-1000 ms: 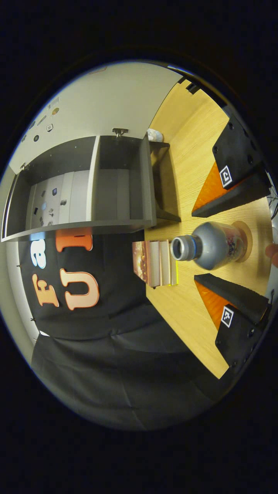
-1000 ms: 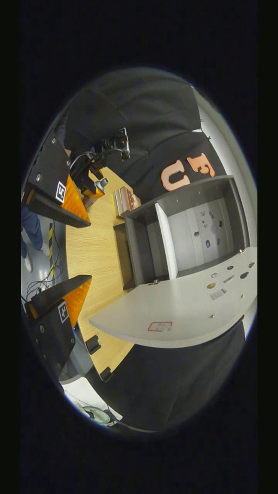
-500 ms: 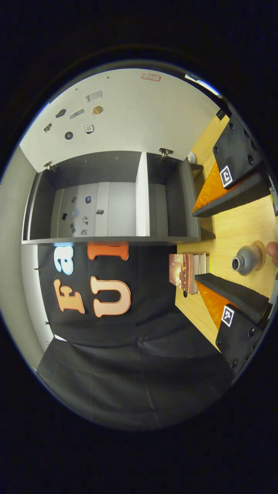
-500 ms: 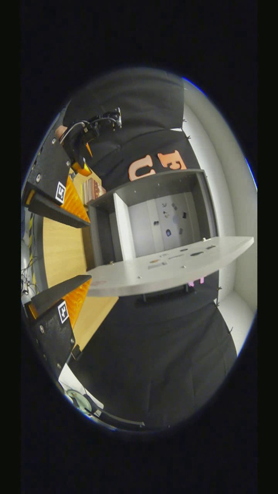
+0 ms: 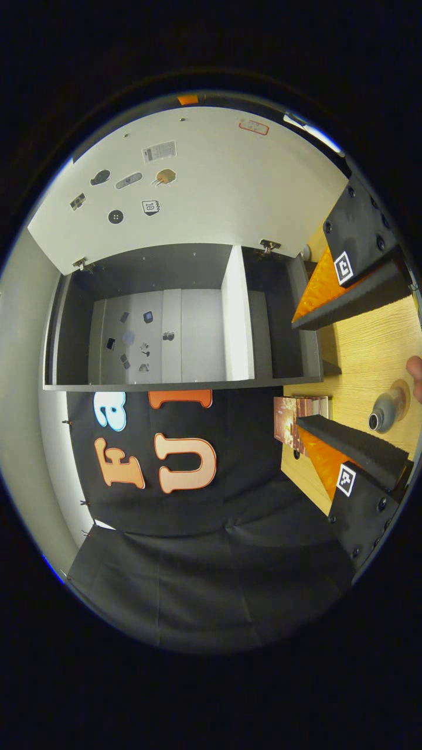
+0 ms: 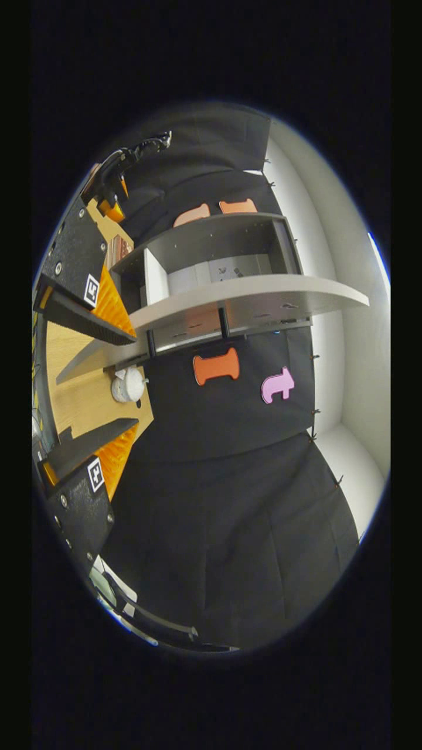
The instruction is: Open the cabinet door with the right hand, grasp the bottle in the cabinet with the left hand and place it on the coaster, then close the cabinet door with the right hand.
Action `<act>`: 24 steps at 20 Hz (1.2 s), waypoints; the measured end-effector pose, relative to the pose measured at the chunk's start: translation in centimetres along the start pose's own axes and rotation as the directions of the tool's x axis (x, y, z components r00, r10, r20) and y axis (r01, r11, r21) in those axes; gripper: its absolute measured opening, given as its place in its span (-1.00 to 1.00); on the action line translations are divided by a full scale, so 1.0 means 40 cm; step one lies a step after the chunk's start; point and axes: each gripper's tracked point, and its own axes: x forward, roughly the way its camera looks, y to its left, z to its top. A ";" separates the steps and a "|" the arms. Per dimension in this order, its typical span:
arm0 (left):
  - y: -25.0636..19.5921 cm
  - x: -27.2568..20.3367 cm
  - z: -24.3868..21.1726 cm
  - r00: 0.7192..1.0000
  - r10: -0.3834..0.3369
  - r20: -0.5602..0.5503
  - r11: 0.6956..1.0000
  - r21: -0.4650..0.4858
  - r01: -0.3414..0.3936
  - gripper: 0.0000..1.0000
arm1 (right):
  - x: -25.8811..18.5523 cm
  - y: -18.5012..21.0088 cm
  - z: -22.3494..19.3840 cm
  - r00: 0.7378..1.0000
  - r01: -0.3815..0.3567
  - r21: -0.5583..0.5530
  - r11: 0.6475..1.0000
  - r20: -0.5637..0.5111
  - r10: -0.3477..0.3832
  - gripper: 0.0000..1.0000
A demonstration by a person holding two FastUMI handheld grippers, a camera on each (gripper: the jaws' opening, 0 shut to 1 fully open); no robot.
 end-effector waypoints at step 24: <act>0.246 -0.049 -0.009 0.989 0.146 -0.012 0.989 -0.006 -0.146 0.90 | 0.070 0.397 -0.040 0.945 -0.326 -0.107 0.939 0.006 0.328 0.53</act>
